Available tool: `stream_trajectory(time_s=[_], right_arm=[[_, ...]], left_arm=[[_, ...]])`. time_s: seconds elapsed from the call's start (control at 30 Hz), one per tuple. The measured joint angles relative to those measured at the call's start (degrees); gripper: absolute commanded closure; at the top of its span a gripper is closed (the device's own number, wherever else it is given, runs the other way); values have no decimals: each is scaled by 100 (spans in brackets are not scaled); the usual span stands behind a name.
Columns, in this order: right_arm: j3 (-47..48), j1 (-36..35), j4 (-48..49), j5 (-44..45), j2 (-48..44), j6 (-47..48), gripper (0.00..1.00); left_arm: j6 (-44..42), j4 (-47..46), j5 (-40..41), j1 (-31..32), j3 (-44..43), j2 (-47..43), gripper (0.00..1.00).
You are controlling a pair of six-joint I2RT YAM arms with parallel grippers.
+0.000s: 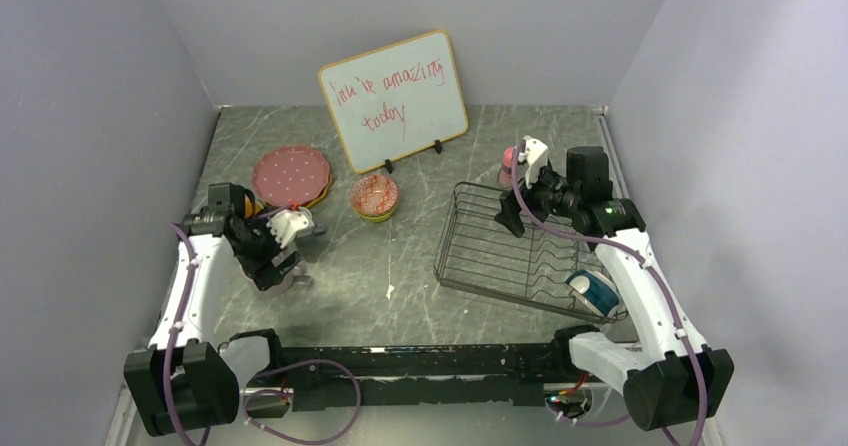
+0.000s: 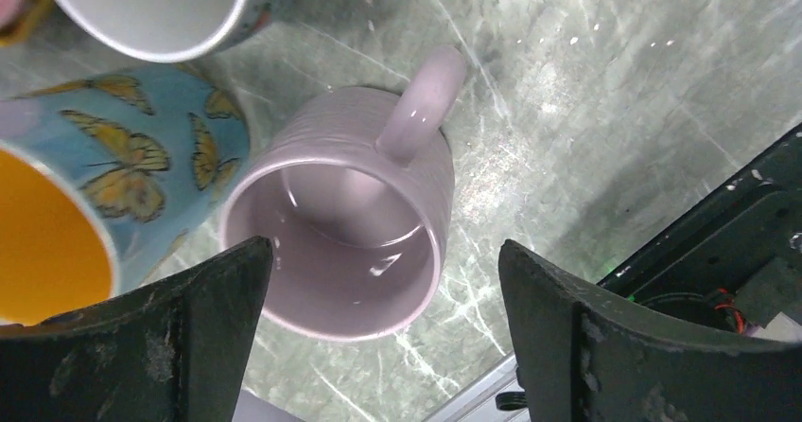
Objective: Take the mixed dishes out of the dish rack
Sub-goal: Place the cup at the center of the board, then pick up the bowl from the dish rack.
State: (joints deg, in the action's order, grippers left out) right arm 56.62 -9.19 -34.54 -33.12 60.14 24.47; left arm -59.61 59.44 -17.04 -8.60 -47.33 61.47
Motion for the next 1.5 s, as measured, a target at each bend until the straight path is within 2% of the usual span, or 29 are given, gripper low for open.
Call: stream_trajectory(time_s=[0.23,0.53,0.93,1.17,1.5], right_arm=[[422,87,-968,1209,13,4,1],[647,852,-2179,2249,-13,221,1],[651,1025,-3674,3180,-107,990,1],[350,1025,-3797,3598,-111,1119,1],[85,1025,-4022,3668,-111,1126,1]], left_arm=[[376,599,-310,0,-997,-107,6],[1746,601,-632,0,-2186,20,6],[2553,210,-1167,0,-2308,688,6],[2935,-61,-1338,0,-2330,868,6],[3202,-160,-1628,-2,-2470,1047,6]])
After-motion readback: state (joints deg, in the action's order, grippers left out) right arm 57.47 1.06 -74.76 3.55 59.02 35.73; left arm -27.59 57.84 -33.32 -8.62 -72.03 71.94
